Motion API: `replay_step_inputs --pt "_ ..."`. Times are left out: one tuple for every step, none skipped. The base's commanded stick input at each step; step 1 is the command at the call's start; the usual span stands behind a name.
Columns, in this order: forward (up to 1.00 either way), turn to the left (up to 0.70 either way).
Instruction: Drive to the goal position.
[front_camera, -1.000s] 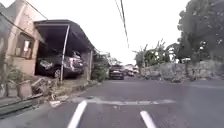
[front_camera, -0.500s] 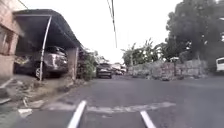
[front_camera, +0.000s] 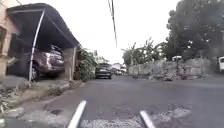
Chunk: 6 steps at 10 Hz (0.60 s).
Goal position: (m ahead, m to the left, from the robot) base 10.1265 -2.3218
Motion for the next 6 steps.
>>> replay_step_inputs --pt "1.0 0.0" --pt "1.0 0.0" --pt "1.0 0.0" --pt "1.0 0.0" --pt "1.0 0.0" --pt "1.0 0.0"
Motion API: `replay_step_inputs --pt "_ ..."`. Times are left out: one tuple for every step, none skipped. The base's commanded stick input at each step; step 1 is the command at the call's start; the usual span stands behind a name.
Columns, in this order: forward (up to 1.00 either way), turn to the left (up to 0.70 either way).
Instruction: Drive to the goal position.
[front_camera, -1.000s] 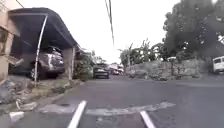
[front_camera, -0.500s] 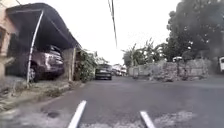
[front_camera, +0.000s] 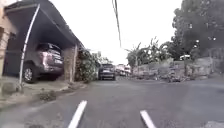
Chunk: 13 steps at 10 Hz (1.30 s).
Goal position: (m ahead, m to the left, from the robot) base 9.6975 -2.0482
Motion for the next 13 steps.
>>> replay_step_inputs --pt "1.0 0.0" --pt "1.0 0.0" --pt "1.0 0.0" --pt "1.0 0.0" --pt "1.0 -0.1" --pt "1.0 -0.24" --pt "1.0 -0.39" --pt "1.0 -0.4" --pt "1.0 -0.4" --pt "1.0 -0.4" --pt "1.0 -0.25" --pt "0.88 0.0" --pt "0.38 0.0"
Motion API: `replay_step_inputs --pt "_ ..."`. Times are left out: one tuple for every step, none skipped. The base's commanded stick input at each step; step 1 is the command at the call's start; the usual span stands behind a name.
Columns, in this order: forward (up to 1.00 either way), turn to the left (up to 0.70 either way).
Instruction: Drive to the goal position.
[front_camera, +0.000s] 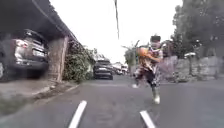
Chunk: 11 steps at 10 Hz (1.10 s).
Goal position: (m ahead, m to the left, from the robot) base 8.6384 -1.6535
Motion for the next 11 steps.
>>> replay_step_inputs --pt "-0.1 0.0" --pt "-0.6 0.0" --pt "-1.0 0.0" --pt "-0.83 0.0" --pt "-0.33 0.0" --pt "0.0 0.0" --pt "0.0 0.0" --pt "0.0 0.0" --pt "0.0 0.0" --pt "0.0 0.0" --pt "0.0 0.0"
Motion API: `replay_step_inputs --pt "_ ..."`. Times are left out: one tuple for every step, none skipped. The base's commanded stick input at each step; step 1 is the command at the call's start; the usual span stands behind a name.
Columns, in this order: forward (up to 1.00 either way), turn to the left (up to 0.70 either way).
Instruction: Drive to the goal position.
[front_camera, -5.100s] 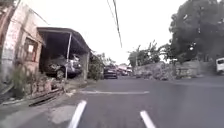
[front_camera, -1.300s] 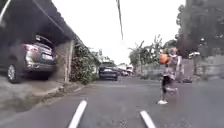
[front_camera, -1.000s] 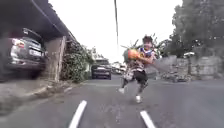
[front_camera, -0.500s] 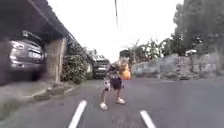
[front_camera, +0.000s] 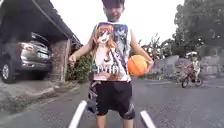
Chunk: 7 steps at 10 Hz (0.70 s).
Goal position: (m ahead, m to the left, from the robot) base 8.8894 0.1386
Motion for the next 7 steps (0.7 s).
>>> replay_step_inputs --pt "0.0 0.0" --pt "0.0 0.0" --pt "0.0 0.0" --pt "-0.74 0.0" --pt "-1.0 0.0" --pt "-1.0 0.0" --pt "-1.0 0.0"
